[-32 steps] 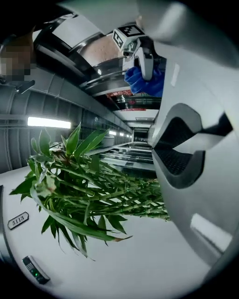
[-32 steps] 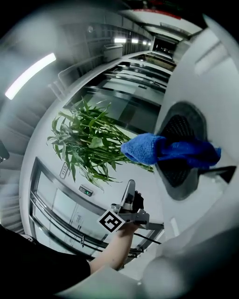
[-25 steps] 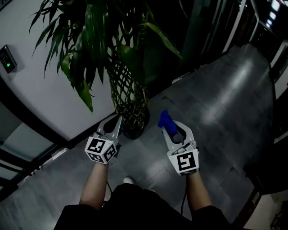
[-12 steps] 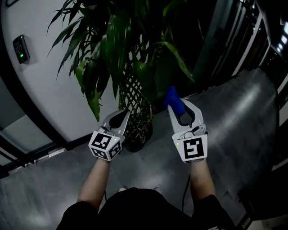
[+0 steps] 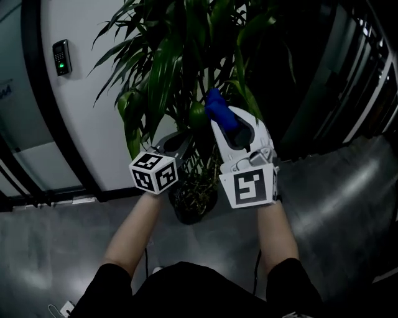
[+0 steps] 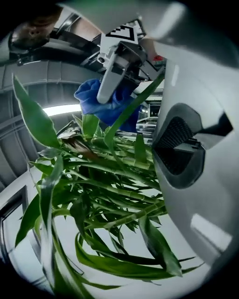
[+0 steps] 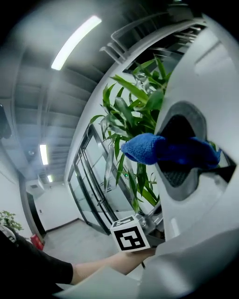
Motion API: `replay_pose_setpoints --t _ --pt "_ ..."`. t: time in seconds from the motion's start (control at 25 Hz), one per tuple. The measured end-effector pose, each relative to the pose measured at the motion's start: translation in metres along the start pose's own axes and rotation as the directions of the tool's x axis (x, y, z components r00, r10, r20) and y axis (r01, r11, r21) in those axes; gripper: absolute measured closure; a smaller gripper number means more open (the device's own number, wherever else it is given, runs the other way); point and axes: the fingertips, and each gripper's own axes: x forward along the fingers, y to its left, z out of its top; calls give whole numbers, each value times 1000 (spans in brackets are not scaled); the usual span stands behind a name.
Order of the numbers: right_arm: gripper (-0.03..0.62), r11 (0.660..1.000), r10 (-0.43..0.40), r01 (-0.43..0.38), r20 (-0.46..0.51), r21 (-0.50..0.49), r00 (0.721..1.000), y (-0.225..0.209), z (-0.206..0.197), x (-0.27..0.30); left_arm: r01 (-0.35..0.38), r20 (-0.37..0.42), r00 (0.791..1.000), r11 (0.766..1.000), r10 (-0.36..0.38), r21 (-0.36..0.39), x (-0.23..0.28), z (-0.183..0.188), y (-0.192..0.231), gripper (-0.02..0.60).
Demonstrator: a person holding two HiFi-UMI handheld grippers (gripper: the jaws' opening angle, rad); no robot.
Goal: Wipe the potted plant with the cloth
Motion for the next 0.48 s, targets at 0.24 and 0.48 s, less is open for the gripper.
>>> replay_pose_setpoints --t 0.24,0.48 --pt "488 991 52 -53 -13 -120 999 8 7 32 -17 16 1000 999 16 52 7 22 0 575" --pt "488 974 136 -147 -74 -171 988 39 -11 42 35 -11 999 989 -34 143 8 25 -13 575"
